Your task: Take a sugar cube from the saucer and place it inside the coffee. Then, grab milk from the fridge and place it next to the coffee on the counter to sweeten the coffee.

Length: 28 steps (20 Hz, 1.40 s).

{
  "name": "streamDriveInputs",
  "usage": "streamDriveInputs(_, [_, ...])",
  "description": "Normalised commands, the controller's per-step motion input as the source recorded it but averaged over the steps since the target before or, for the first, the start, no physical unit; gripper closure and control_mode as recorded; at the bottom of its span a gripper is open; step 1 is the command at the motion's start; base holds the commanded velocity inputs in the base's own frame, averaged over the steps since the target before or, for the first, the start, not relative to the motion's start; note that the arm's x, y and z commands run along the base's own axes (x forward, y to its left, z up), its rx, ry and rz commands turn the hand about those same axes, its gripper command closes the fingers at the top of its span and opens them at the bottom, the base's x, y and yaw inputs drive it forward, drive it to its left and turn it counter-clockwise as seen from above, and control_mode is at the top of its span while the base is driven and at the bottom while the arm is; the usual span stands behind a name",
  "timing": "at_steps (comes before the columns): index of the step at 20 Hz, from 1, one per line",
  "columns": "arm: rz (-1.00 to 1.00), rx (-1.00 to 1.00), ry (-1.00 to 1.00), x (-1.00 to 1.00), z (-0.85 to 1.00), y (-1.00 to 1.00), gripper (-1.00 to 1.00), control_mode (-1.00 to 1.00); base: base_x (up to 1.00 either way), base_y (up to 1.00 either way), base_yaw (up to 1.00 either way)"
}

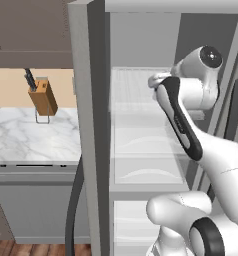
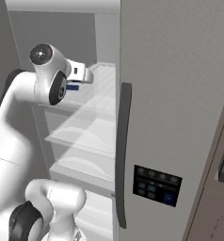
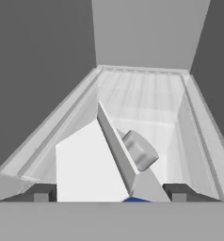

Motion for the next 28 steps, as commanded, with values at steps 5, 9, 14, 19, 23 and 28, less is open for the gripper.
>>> streamDriveInputs(5, [0.0, 0.0, 0.0, -1.0, 0.41, -0.11, 1.0, -1.0, 0.0, 0.0, 0.0])
streamDriveInputs(9, [0.0, 0.0, 0.0, -1.0, 0.17, -0.18, 1.0, -1.0, 0.0, 0.0, 0.0])
streamDriveInputs(14, [0.0, 0.0, 0.0, -1.0, 0.0, -0.16, 1.0, -1.0, 0.0, 0.0, 0.0])
streamDriveInputs(19, [0.0, 0.0, 0.0, -0.4, -0.07, -0.05, 1.0, 1.0, -0.6, -0.2, 0.04])
streamDriveInputs(23, [0.0, 0.0, 0.0, 0.0, 0.0, 0.0, 1.0, 1.0, -1.0, -0.2, 0.4])
streamDriveInputs(28, [0.0, 0.0, 0.0, 0.0, 0.0, 0.0, 1.0, 1.0, -0.97, 0.0, 0.82])
